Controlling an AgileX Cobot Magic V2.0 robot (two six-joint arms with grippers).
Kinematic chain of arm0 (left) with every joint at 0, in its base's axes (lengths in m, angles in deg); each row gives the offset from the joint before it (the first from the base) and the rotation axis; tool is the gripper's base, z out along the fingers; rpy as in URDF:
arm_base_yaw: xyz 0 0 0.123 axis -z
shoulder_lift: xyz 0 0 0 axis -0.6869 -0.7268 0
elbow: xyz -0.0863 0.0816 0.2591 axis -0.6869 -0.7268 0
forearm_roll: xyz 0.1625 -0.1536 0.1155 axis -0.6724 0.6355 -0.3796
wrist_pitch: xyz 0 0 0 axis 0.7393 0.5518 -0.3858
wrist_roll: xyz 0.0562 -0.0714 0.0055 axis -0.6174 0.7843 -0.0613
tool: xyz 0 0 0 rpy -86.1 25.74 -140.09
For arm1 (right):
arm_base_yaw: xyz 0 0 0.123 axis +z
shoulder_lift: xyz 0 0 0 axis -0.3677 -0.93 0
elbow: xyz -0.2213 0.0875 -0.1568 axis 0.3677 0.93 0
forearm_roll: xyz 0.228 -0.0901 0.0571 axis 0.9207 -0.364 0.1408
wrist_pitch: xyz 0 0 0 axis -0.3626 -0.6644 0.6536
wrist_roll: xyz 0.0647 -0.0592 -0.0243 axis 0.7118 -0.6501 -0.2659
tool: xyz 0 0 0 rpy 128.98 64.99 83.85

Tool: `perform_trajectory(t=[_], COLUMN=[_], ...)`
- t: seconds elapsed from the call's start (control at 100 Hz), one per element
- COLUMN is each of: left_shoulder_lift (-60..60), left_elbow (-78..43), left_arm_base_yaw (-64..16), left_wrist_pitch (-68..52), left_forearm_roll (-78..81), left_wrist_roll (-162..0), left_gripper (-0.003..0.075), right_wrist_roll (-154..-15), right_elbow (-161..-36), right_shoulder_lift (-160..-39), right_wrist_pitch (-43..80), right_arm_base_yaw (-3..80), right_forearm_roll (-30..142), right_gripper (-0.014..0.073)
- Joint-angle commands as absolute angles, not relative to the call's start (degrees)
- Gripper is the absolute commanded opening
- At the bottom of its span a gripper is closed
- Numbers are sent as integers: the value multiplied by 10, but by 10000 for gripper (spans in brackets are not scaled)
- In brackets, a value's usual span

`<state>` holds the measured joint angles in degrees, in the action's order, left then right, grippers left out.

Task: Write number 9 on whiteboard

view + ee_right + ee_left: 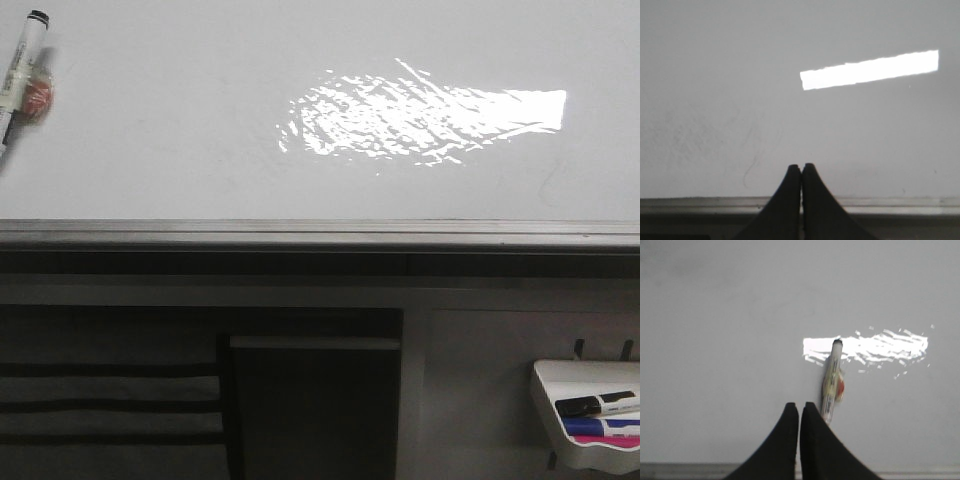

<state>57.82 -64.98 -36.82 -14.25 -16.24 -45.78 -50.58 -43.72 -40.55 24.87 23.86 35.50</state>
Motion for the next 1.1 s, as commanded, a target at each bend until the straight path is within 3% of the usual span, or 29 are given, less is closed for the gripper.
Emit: perform_trajectory(t=[0.0,0.37,1.09], left_shoulder_lift=[553,346,264], left_elbow=[-567,-329,-322], left_arm_base_yaw=[-370,-370,-369], left_wrist_pitch=[-135,84,75], left_forearm_roll=[-155,-157,-157], left_wrist_roll=[-454,-454,-454], left_gripper=[-20,-20,-20], right_wrist_roll=[-512,-512,-512], right_elbow=[-503,-701,-707], right_shoulder_lift=[-419,-583,-621], right_wrist_pitch=[250,42,40], right_arm_base_yaw=[235,235,235], right_forearm_roll=[325,274,274], right_gripper=[-72,-72,-72])
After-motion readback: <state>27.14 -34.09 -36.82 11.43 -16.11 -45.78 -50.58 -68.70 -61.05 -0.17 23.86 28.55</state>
